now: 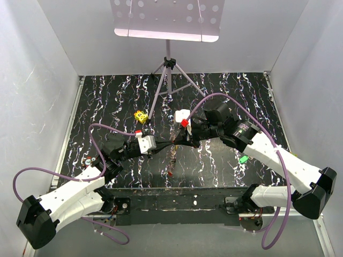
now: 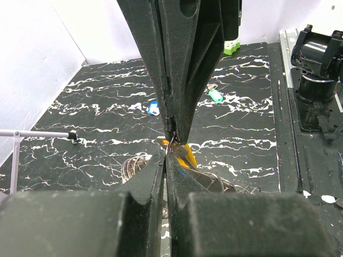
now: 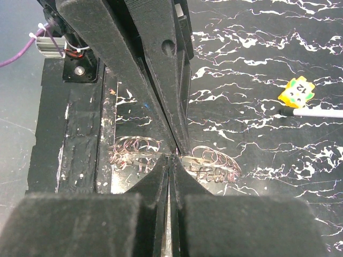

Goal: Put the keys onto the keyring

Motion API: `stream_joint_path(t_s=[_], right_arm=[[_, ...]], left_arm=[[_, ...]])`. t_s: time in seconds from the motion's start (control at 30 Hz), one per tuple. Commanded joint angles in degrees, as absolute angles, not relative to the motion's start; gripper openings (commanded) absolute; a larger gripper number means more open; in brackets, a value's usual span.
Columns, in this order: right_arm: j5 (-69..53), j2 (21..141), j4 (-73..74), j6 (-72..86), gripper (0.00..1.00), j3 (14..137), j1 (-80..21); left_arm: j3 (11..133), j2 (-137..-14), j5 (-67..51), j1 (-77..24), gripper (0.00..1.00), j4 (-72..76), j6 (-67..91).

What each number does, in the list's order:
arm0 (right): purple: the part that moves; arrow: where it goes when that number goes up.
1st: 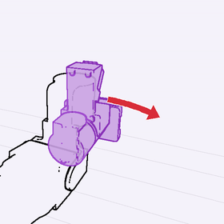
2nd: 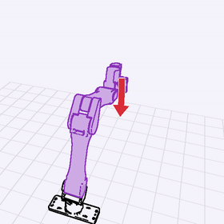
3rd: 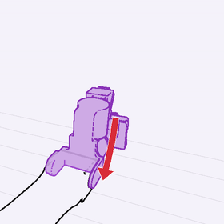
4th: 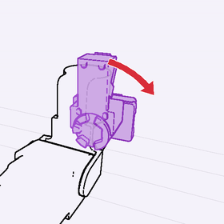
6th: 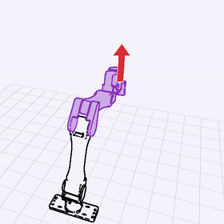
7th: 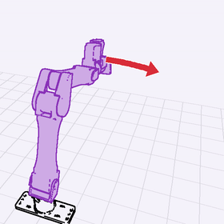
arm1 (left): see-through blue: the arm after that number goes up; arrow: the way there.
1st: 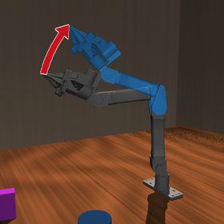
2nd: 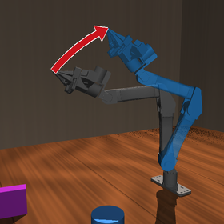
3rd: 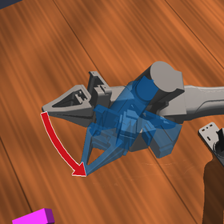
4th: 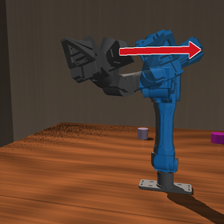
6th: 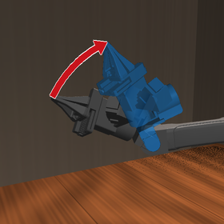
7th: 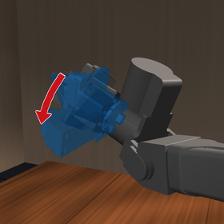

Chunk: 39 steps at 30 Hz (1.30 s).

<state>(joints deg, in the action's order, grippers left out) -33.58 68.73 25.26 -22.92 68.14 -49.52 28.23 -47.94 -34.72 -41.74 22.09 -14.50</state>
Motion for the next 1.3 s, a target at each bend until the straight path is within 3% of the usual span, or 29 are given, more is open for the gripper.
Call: stream_joint_path(t_s=[0.0,1.27], right_arm=[[-34.98,69.08,25.57,-23.99,0.01,70.05,-49.66],[-32.96,66.62,27.69,-26.98,0.01,67.77,-49.83]], left_arm=[[29.97,-47.02,-35.42,-42.19,0.0,26.72,-14.41],[30.15,-48.25,-26.46,-41.66,0.0,29.88,-7.48]])
